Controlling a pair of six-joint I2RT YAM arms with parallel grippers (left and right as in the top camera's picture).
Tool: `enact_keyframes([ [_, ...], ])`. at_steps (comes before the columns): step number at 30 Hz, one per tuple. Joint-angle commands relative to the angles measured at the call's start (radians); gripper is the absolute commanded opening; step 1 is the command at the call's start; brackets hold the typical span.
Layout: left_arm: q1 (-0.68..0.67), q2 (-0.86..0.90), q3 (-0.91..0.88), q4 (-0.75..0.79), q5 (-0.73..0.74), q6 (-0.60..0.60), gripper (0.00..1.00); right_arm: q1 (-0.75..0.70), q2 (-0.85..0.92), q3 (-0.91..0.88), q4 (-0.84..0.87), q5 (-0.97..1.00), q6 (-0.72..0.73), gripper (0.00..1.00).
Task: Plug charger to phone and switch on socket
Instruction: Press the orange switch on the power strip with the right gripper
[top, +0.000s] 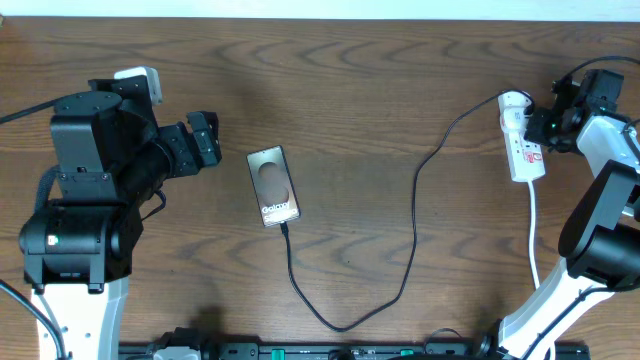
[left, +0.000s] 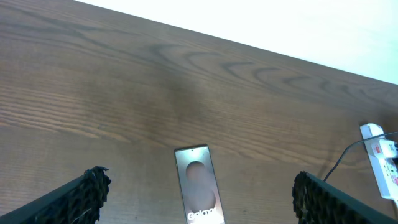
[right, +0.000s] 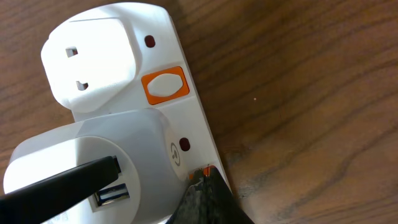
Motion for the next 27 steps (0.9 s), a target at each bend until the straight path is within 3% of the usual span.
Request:
enact_keyframes([
  [1, 0.004, 0.005, -0.001, -0.003, -0.003, -0.001, 0.96, 0.088, 0.033, -0.046, -0.040, -0.168, -0.015, 0.01],
  [27, 0.004, 0.005, -0.001, -0.003, -0.003, -0.001, 0.96, 0.089, 0.048, -0.046, -0.027, -0.293, 0.210, 0.01],
])
